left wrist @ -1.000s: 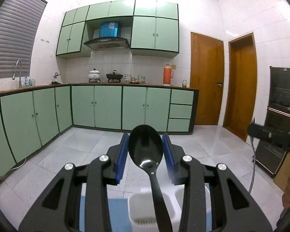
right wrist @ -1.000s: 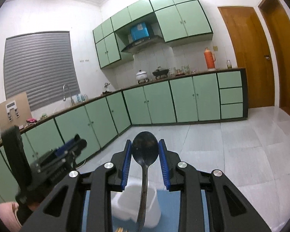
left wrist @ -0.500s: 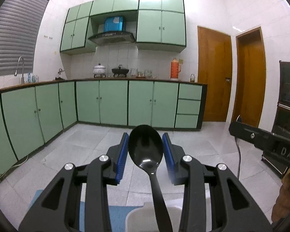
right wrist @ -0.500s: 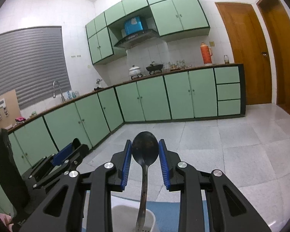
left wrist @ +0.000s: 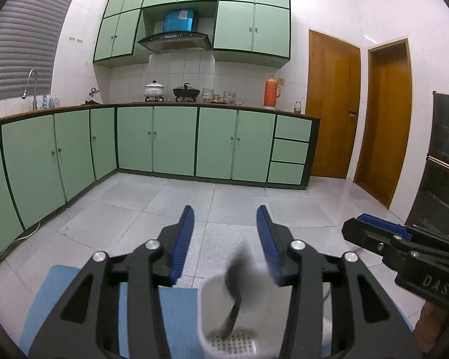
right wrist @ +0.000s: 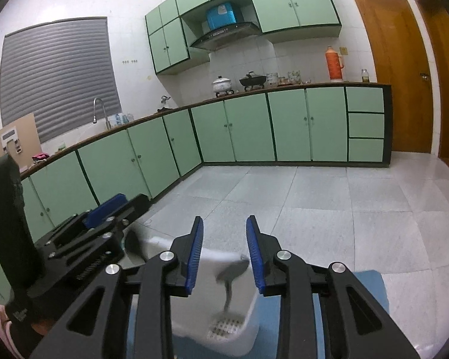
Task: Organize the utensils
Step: 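Grasp a plain wooden chopstick with the left tool while the right grasps a red-tipped chopstick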
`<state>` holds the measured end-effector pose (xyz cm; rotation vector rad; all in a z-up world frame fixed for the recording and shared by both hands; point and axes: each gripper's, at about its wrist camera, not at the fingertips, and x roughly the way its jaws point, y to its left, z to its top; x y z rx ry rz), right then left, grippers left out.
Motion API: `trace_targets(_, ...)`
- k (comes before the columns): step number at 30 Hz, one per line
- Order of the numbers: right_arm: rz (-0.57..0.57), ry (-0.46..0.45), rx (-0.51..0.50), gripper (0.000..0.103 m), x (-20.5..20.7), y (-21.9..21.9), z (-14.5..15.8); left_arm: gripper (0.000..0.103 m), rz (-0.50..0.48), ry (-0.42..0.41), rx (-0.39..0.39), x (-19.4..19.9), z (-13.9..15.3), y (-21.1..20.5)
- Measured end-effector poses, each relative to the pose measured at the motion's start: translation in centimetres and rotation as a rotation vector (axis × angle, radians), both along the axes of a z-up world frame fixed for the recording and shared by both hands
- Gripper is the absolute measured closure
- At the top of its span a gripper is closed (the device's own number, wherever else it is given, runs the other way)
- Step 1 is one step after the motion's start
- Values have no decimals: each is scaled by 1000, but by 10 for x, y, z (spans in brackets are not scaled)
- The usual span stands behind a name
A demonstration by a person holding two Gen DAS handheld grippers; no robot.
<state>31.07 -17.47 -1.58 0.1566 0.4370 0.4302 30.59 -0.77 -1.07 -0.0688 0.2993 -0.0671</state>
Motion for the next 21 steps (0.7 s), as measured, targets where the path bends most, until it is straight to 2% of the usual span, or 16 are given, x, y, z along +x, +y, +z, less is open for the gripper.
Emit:
trace_targets(2, -11, 2, 14, 68, -10, -8, -1, 57, 5, 0, -4, -12, 0, 4)
trace_targets(6, -46, 17, 15, 60, -38, -24, -5, 41, 9, 15, -21, -49, 0, 11)
trace_targets(8, -56, 40, 23, 52, -58, -33, -13, 34, 19, 38, -10, -68, -3, 12)
trace_targets(11, -78, 73, 1, 50, -90, -43, -26, 28, 20, 79, -1, -100, -12, 12)
trace_targets(14, -84, 130, 6, 49, -124, -52, -44, 27, 9, 170, -9, -127, -27, 12)
trace_targets(18, -103, 180, -39, 49, -168, -57, -63, 26, 5, 262, -2, -167, -48, 15)
trace_targets(21, -103, 239, -67, 49, -202, -59, -79, 26, 0, 334, 49, -192, -64, 14)
